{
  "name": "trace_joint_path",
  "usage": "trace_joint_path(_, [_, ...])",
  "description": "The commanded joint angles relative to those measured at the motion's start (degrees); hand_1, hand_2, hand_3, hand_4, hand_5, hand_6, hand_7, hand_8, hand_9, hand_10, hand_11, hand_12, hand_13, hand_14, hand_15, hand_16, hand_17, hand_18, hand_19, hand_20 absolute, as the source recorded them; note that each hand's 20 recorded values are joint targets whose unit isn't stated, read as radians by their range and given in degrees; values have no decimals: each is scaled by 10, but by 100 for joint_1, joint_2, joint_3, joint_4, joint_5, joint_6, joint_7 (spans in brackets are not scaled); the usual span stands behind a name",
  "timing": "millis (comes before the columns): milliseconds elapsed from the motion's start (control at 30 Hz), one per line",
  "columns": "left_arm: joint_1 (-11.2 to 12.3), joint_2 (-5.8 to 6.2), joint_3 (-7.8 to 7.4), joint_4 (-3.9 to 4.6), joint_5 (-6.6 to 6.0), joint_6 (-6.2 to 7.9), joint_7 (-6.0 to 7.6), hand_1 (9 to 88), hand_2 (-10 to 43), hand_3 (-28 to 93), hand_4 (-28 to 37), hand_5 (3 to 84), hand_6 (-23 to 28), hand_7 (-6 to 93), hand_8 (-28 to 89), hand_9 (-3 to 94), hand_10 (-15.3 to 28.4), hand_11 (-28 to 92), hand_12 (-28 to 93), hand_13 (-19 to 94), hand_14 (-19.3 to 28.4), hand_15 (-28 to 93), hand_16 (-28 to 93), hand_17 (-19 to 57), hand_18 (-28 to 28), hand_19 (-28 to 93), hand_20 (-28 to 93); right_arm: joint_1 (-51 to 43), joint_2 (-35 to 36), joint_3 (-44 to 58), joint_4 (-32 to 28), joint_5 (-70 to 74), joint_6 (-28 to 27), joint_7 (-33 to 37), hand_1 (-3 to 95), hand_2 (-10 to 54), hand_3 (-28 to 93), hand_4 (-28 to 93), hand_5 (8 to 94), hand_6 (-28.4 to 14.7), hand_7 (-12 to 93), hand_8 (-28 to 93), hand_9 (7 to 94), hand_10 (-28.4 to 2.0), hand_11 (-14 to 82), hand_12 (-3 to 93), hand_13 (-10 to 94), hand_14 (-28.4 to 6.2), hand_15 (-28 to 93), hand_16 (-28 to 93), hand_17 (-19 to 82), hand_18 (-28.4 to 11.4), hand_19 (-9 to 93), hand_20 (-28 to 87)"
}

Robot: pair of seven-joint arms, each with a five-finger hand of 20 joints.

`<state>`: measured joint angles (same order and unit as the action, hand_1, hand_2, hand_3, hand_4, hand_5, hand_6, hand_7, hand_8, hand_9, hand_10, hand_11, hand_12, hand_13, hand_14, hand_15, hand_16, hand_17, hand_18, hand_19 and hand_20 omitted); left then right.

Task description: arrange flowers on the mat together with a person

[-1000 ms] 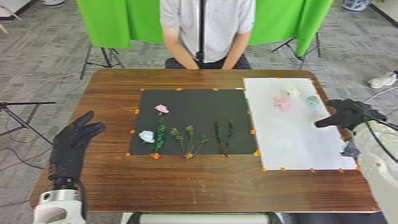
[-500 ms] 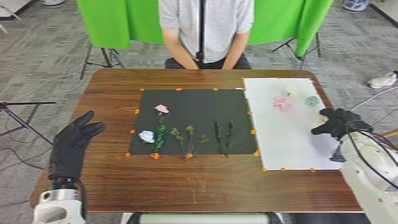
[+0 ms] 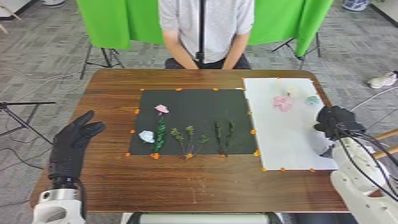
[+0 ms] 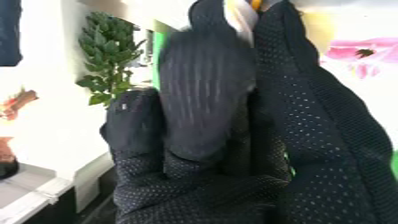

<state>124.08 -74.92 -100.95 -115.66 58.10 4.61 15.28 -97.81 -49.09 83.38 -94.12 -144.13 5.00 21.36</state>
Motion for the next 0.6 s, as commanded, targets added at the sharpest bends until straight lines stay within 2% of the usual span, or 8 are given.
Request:
trace_joint_path(33, [90,-52,-36,-20,-24,-7,-16,220,-6,688,-222,496,26,125,-51,511,153,219,169,393,187,251,36,80,126,73,192,52,39,235,-373,256,252,261,632,-95,545,-250,825,41,202,51,937,-68,121,314,937,7,531,198,607,-136,925,310])
trace_joint_path(200, [85,-42,-44,-18,-25,4,-28,220,-6,689,-221,496,26,125,-50,511,153,219,169,393,187,251,36,79,125,73,192,756,79,182,-964,422,696,271,638,-95,549,-239,835,33,197,55,937,-71,122,312,937,5,539,195,609,-137,929,310])
trace_joint_path(367, [64,-40,-19,-11,-5,-15,-52,219,-6,689,-221,496,26,125,-50,511,153,219,168,394,187,251,35,79,125,73,192,1933,-31,-711,-1202,667,802,-7,640,-95,548,-237,839,32,192,58,937,-70,120,315,937,8,548,193,608,-136,931,322])
trace_joint_path(433, [65,-42,-11,-19,-3,11,-53,219,-6,689,-221,496,26,125,-50,510,153,219,169,393,187,252,36,79,125,73,192,2405,-176,-1222,-1158,727,817,-215,640,-95,548,-236,840,32,191,58,937,-70,120,315,937,9,551,193,608,-135,932,327])
trace_joint_path(600, [38,-45,9,-1,12,3,-72,219,-6,689,-221,496,26,125,-50,511,153,218,168,393,187,252,36,79,125,73,192,3413,-716,-2588,-806,846,433,-713,640,-95,549,-237,839,31,189,58,937,-69,118,314,937,10,558,192,607,-135,932,342])
